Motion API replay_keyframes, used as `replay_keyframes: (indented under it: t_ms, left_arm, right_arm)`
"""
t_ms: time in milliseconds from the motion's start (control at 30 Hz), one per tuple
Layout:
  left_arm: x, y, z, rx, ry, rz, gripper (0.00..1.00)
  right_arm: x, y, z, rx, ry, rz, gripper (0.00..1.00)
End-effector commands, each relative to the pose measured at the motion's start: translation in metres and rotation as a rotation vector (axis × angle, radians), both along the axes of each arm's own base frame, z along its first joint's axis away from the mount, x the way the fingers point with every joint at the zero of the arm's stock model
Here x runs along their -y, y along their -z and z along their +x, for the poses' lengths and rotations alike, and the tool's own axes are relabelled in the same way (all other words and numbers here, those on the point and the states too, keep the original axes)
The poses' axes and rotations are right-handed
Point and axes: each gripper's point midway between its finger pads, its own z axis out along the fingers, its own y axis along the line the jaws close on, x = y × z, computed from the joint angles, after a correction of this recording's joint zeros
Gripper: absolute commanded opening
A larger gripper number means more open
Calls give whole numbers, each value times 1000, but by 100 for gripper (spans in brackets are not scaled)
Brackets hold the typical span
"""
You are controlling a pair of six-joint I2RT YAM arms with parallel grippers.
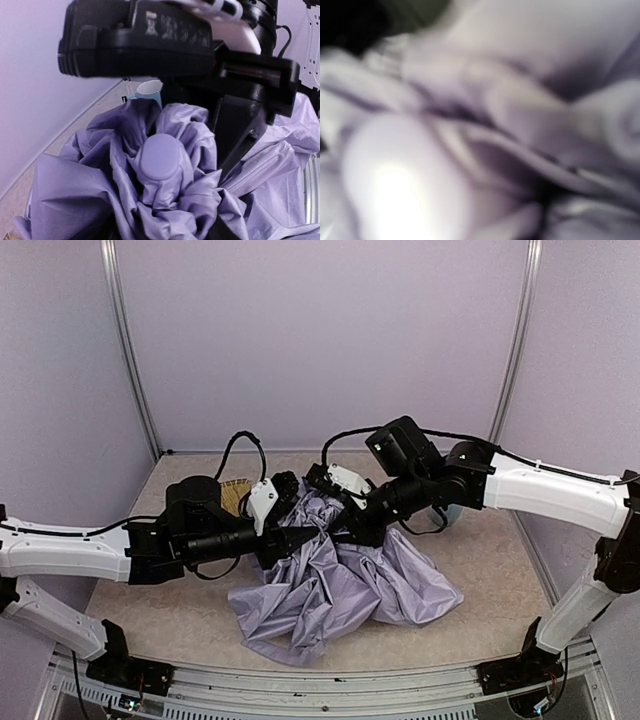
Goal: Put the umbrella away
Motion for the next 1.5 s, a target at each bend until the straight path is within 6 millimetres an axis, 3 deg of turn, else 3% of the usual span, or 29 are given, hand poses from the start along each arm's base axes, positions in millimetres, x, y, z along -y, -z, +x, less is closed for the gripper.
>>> replay_keyframes:
  t_ms: [0,100,133,167,200,367,433,533,733,833,933,1067,1233,1400,1467]
  left_arm:
    - [4,-1,-1,-45,57,-99,30]
    - [-6,9,7,-102,36,-142,10]
    - [-9,13,9,-120,35,-154,8]
    - [-12,16,11,-134,33,-169,6]
    - [-15,20,13,-152,31,-179,5]
    - [-33,33,23,-214,6,-247,0]
    - [-38,36,26,-232,-8,-265,0]
    - [-45,40,30,-246,-20,-284,0]
    - [-53,45,31,-263,-11,-307,0]
    - [-54,49,32,-270,-15,-301,0]
    - [-53,53,31,-279,-7,-293,0]
    - [-45,53,31,-302,27,-301,0]
    - [-22,38,22,-318,123,-375,0]
    - [29,26,-4,-347,304,-412,2]
    - [47,32,-10,-387,364,-407,8]
  right_arm:
    - [-7,-31,-7,51,-36,86,32]
    - [0,-33,-4,93,-16,88,62]
    - [3,-35,-2,107,-10,92,71]
    - [5,-38,-2,118,-3,97,89]
    - [8,-44,-2,136,4,109,99]
    - [29,-75,-9,218,16,186,100]
    - [41,-77,-15,232,12,209,100]
    - [62,-57,-21,226,26,203,100]
    - [97,13,-24,99,57,177,100]
    - [102,41,-23,54,84,150,89]
    - [97,46,-25,18,72,158,50]
    - [81,12,-27,26,12,251,3]
    - [64,-45,-34,46,-68,353,0]
    - [54,-106,-55,120,-152,437,0]
    - [52,-117,-55,128,-151,465,0]
